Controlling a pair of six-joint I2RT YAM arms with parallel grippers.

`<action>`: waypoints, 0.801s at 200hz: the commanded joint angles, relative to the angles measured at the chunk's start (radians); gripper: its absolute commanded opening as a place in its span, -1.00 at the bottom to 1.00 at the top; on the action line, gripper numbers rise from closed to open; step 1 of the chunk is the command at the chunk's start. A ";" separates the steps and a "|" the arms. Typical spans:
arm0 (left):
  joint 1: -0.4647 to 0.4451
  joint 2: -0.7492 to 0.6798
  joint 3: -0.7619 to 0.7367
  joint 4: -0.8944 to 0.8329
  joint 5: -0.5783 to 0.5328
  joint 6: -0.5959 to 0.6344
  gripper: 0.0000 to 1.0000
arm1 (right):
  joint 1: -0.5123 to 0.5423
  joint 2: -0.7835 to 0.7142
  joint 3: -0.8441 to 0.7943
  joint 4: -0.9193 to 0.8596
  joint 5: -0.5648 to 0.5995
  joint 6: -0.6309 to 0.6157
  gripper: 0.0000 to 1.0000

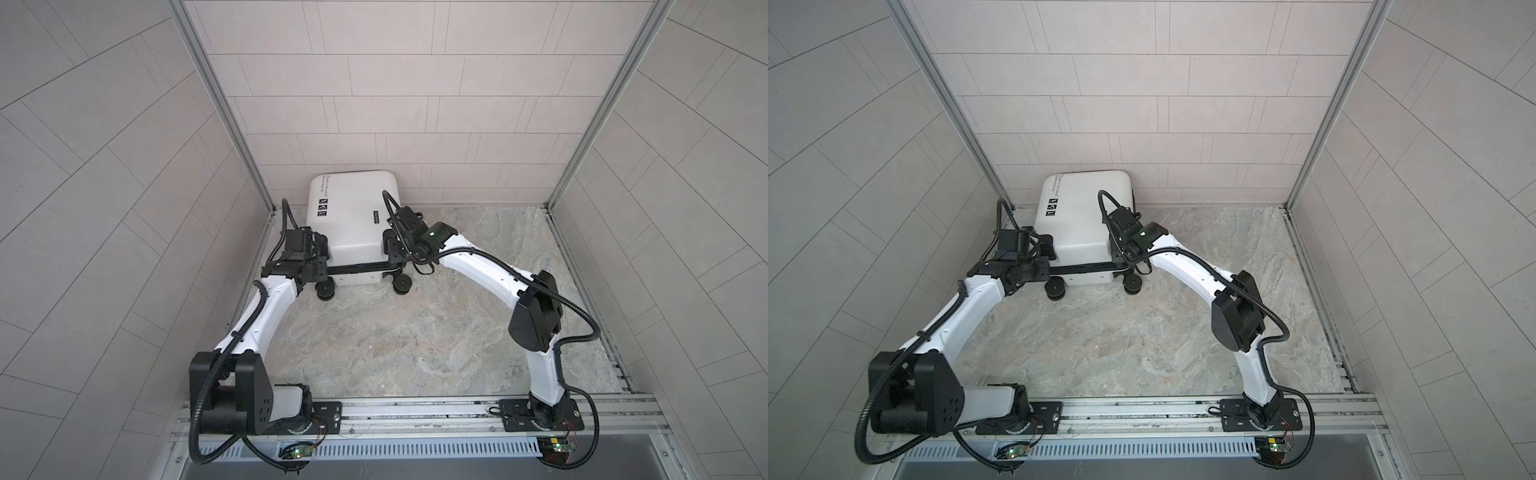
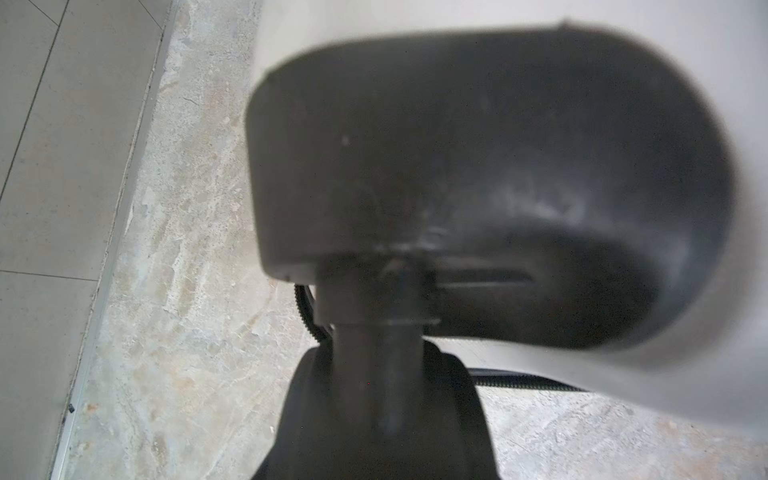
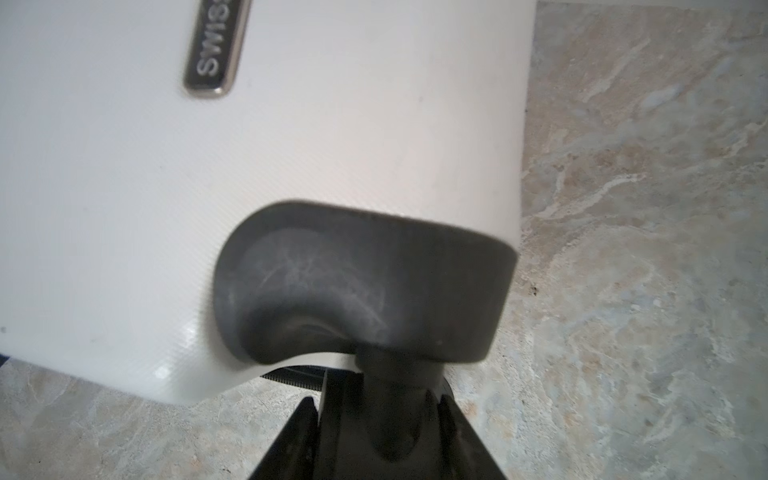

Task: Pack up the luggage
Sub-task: 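Grasp the nearer wheel housings with both grippers, then pull the closed suitcase toward the robot with both grippers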

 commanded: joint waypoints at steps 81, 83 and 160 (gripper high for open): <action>-0.539 -0.236 -0.056 -0.002 -0.240 -0.202 -0.94 | -0.098 -0.543 -0.590 -0.023 -0.018 -0.089 -0.58; -0.556 -0.237 -0.057 -0.001 -0.245 -0.210 -0.94 | -0.099 -0.552 -0.602 -0.023 -0.018 -0.090 -0.58; -0.929 -0.143 -0.039 -0.001 -0.434 -0.418 -0.96 | -0.153 -0.879 -0.916 -0.082 -0.021 -0.081 -0.58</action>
